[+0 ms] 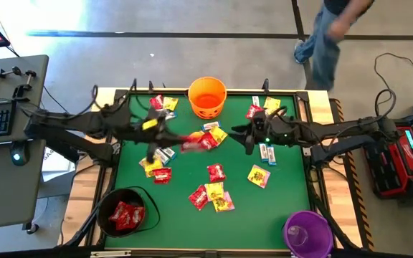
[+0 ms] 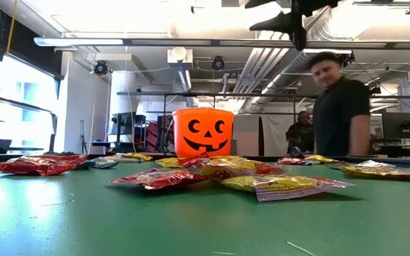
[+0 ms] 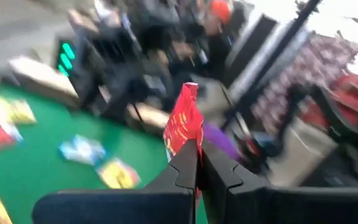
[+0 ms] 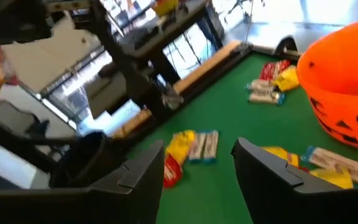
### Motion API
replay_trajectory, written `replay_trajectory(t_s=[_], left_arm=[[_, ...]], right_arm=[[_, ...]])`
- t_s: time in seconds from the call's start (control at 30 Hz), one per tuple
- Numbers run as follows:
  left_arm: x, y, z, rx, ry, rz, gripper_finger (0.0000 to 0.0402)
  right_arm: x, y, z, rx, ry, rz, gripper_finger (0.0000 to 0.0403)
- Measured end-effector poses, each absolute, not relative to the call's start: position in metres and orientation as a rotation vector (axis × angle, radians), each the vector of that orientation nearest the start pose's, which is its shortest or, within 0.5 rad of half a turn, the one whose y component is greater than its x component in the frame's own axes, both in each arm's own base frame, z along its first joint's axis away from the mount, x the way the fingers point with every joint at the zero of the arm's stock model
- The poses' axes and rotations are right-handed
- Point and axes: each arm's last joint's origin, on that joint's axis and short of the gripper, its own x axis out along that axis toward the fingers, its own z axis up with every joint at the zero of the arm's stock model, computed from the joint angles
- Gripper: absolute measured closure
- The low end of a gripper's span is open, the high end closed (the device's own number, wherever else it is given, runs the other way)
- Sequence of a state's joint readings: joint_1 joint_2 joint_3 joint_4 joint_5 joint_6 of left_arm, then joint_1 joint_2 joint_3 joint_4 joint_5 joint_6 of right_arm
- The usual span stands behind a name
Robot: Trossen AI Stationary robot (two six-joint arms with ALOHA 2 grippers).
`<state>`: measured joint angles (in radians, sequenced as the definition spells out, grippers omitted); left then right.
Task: Sort candy by brand, put in halloween buckets
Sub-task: Put the red candy into the black bucket
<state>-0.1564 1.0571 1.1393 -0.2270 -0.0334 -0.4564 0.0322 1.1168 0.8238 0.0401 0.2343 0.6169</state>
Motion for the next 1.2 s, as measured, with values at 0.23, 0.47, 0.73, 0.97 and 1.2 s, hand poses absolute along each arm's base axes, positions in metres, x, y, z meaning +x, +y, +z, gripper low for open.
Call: replay_trajectory(t_s=[0.23,0.47,0.73,0.97,1.2], left_arm=[[0.176,-0.065,0.388,-0.59,0.474,-0.252,0.0401],[0.134,-0.093,0.373,-0.686,0.825,-0.367,0.0401],[0.107,-0.119,0.353,-0.677,1.132,-0.295,0.0401],[0.117,-0.147,0.325,-0.528,1.282,-0.161,0.0401],[0.133,-0.174,0.299,-0.433,1.365,-0.093,0.0401]], right_arm=[[0.246,0.006,0.295,0.557,0.258,-0.318,0.0259],[0.246,0.004,0.297,0.582,0.22,-0.371,0.0274],[0.246,0.003,0.297,0.624,0.198,-0.413,0.0274],[0.246,0.003,0.297,0.625,0.198,-0.413,0.0274],[0.246,0.002,0.297,0.599,0.205,-0.409,0.0274]])
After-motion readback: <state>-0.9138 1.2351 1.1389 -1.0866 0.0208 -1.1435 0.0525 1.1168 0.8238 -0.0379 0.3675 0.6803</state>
